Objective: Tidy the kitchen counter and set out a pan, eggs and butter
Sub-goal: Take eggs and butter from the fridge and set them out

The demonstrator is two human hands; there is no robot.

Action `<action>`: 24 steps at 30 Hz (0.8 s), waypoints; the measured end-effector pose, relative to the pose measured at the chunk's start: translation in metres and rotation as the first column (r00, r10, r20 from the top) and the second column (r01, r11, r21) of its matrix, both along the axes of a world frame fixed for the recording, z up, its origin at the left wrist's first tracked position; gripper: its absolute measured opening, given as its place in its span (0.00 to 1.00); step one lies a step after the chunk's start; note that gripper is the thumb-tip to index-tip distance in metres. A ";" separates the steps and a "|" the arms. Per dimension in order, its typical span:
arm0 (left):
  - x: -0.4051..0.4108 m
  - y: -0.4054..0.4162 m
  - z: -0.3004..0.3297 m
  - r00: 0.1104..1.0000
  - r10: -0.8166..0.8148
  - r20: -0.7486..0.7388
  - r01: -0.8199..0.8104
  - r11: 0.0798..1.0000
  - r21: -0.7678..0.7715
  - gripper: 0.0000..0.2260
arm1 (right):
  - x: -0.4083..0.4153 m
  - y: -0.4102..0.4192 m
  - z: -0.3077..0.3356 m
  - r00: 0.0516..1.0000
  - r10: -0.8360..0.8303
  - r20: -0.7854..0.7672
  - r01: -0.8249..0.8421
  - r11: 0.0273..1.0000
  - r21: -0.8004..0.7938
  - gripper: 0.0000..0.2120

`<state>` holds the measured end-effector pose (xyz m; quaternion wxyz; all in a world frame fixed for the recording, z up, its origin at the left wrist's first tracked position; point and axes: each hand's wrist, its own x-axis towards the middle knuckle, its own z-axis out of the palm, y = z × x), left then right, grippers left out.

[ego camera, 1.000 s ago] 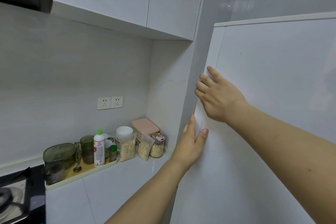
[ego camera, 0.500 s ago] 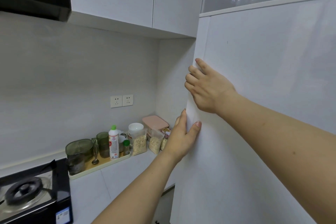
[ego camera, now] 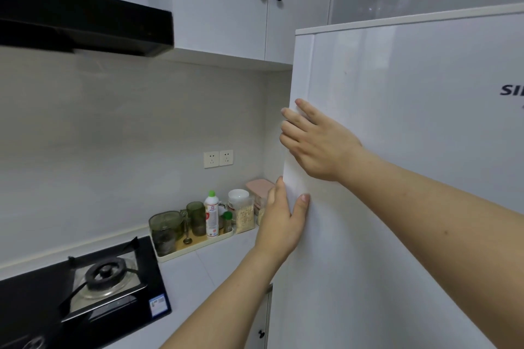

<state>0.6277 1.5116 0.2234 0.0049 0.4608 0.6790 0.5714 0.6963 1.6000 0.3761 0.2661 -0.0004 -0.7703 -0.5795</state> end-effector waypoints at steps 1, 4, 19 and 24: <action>0.001 -0.009 0.000 1.000 0.015 0.001 -0.015 1.000 -0.013 0.29 | 0.003 -0.010 0.000 1.000 0.021 -0.004 -0.021 1.000 -0.002 0.15; 0.007 -0.042 0.001 1.000 0.025 -0.007 -0.025 0.999 -0.026 0.26 | 0.014 -0.039 -0.001 0.997 0.070 -0.020 -0.070 0.997 -0.025 0.15; 0.063 -0.181 0.015 0.995 0.074 -0.069 -0.072 0.997 0.023 0.09 | 0.076 -0.158 -0.006 0.985 0.165 -0.058 -0.169 0.984 -0.064 0.15; 0.088 -0.217 0.024 0.993 0.101 -0.061 -0.099 0.995 0.023 0.13 | 0.099 -0.185 -0.006 0.980 0.188 -0.058 -0.192 0.980 -0.061 0.16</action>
